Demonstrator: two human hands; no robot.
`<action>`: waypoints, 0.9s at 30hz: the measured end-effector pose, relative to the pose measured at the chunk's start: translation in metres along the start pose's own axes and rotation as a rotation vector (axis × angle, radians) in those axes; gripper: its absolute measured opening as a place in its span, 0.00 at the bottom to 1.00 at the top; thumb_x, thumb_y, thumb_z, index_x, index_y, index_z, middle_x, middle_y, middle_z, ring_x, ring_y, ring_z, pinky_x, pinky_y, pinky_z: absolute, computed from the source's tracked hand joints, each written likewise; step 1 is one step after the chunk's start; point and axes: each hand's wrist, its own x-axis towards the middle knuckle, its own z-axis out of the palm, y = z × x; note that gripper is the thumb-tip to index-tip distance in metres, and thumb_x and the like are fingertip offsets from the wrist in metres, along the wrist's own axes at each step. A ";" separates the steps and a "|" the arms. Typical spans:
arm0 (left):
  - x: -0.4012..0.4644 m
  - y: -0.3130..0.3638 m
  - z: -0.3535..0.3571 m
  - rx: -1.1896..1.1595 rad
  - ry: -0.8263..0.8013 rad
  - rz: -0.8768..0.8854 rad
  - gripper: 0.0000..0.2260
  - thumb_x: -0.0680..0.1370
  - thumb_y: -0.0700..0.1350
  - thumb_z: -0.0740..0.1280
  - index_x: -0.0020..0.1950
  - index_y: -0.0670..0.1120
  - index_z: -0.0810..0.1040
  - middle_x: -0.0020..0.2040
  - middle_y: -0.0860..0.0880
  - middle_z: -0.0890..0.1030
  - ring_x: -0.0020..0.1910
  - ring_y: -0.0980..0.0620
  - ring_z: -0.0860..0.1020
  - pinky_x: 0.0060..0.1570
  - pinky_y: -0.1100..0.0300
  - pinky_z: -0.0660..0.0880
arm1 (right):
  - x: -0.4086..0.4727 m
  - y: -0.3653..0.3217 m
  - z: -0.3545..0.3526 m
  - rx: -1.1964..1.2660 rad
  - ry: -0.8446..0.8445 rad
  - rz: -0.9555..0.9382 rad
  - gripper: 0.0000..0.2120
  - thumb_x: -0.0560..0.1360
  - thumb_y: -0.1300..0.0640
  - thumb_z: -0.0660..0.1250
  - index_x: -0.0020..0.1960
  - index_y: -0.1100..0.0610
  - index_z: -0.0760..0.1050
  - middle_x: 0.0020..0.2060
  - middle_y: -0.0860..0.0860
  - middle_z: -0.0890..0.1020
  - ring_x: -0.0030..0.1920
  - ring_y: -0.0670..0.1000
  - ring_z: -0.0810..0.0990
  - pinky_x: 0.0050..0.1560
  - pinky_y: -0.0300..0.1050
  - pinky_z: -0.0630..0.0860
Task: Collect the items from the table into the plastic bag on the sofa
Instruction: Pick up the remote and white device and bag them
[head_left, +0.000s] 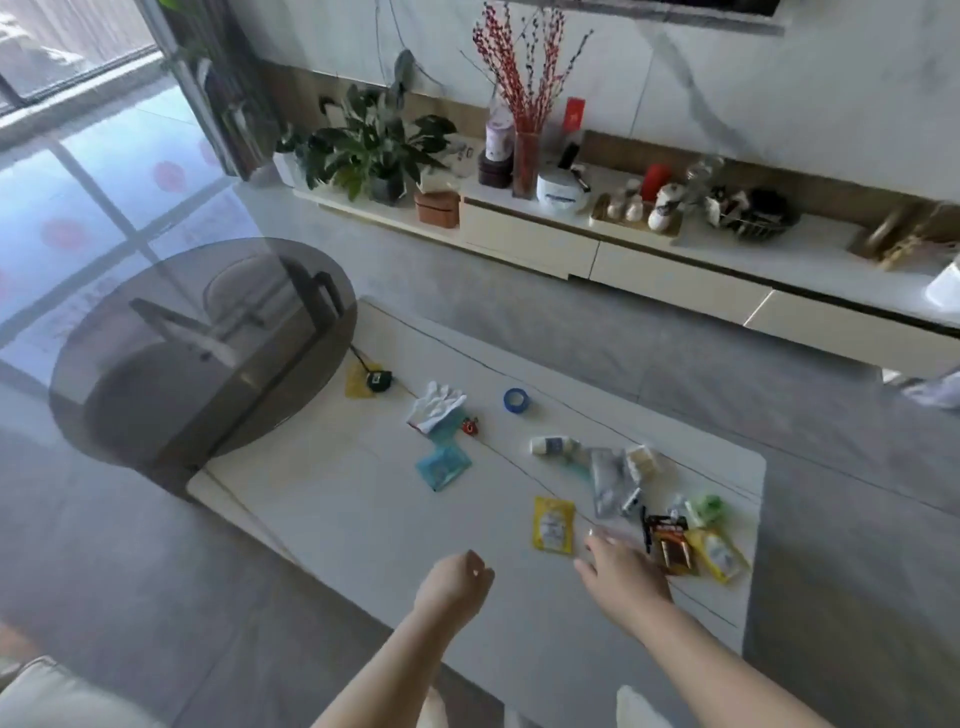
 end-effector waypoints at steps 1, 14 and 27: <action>0.004 0.011 0.006 0.028 -0.011 0.003 0.13 0.79 0.51 0.59 0.59 0.49 0.77 0.58 0.48 0.80 0.57 0.48 0.78 0.55 0.59 0.74 | 0.001 0.014 0.000 0.025 -0.004 0.024 0.16 0.79 0.48 0.54 0.61 0.54 0.71 0.60 0.52 0.78 0.60 0.55 0.75 0.55 0.45 0.72; 0.123 0.064 0.081 0.260 -0.145 0.026 0.16 0.79 0.52 0.58 0.64 0.52 0.74 0.63 0.50 0.78 0.60 0.49 0.77 0.56 0.60 0.74 | 0.064 0.117 0.062 0.189 -0.100 0.282 0.15 0.80 0.49 0.55 0.63 0.54 0.70 0.61 0.52 0.75 0.60 0.53 0.74 0.56 0.46 0.72; 0.310 0.057 0.181 0.366 -0.070 0.002 0.17 0.79 0.47 0.59 0.68 0.46 0.66 0.65 0.45 0.70 0.65 0.44 0.71 0.58 0.52 0.72 | 0.232 0.155 0.189 0.144 -0.074 0.197 0.25 0.77 0.59 0.62 0.72 0.53 0.59 0.73 0.50 0.61 0.73 0.53 0.60 0.66 0.47 0.69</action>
